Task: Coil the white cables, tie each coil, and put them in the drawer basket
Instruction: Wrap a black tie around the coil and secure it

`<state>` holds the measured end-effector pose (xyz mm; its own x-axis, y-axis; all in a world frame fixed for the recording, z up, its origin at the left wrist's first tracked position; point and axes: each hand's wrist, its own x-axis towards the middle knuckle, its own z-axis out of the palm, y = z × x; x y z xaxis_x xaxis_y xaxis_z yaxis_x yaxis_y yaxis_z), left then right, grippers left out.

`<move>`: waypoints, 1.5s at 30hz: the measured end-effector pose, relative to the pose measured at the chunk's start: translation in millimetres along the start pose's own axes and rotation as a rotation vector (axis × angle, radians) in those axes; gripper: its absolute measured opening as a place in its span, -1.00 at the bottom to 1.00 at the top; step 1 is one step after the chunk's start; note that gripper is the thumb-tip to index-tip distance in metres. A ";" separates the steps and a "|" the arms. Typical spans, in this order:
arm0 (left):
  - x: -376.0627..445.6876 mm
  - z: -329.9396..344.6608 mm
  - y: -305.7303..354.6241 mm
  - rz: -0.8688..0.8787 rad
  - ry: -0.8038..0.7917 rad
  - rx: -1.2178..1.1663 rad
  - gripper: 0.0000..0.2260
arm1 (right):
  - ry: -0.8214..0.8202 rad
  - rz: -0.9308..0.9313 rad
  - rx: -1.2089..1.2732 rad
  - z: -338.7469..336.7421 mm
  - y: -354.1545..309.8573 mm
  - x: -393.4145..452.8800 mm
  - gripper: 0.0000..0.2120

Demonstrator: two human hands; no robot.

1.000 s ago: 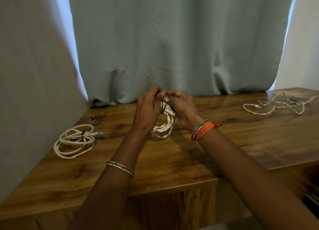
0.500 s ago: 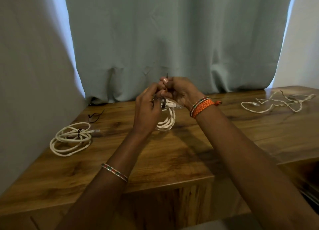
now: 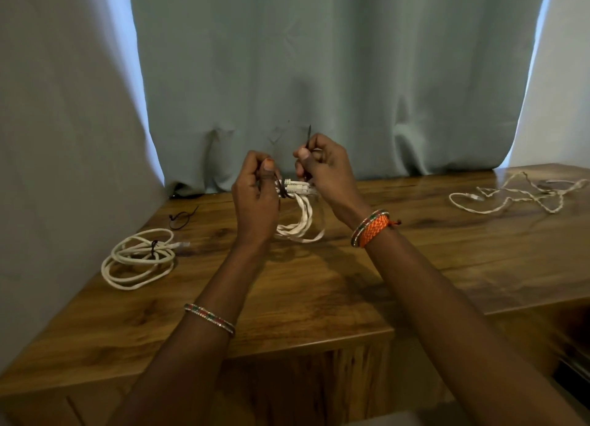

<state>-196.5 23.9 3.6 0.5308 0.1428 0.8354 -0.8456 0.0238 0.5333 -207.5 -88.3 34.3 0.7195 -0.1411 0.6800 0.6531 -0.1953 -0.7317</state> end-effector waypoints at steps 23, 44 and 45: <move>-5.1 6.6 16.9 0.086 -0.156 0.125 -0.81 | -0.049 0.002 -0.311 14.1 9.3 -13.4 -0.89; 2.4 -6.3 12.9 -0.014 -0.268 0.524 -0.84 | -0.002 -0.001 -0.083 6.7 16.3 -9.7 -0.73; 1.4 -6.8 13.3 0.019 -0.292 0.535 -0.84 | 0.004 0.052 -0.046 6.1 14.4 -6.5 -0.73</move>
<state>-207.4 31.2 10.9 0.5736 -0.1410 0.8069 -0.7495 -0.4877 0.4476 -201.3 -84.4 19.0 0.7508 -0.1563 0.6417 0.6035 -0.2324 -0.7627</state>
